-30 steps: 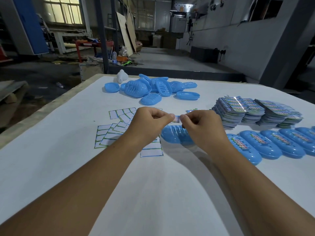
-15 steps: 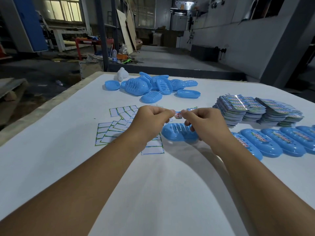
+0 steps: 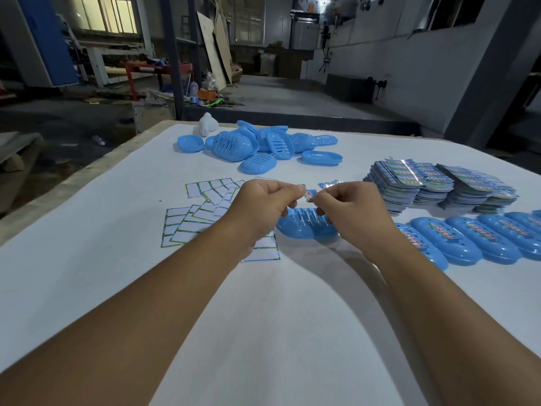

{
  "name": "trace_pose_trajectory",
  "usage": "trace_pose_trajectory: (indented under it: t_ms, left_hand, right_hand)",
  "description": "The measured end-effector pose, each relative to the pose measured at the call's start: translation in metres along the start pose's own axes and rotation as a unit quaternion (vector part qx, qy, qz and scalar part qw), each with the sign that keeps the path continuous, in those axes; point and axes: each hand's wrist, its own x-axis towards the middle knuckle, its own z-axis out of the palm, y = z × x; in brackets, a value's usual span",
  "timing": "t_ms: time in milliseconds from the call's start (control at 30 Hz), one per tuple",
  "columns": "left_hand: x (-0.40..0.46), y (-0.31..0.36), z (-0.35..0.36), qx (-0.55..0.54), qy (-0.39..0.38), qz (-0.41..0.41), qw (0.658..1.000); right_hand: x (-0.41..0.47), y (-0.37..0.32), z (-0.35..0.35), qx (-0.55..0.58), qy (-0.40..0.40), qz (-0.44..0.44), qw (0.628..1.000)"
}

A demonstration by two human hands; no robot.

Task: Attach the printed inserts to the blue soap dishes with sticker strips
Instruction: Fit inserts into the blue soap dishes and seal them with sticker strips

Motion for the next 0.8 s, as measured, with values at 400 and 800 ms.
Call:
trace_pose_trajectory:
  t_ms: [400, 800]
  left_hand:
    - [0.003, -0.008, 0.015, 0.1, 0.064, 0.018, 0.993]
    - [0.005, -0.019, 0.014, 0.282, 0.076, 0.026, 0.956]
  right_hand:
    - [0.0, 0.008, -0.012, -0.01, 0.003, 0.037, 0.999]
    - [0.004, 0.016, -0.011, -0.149, 0.0, 0.039, 0.988]
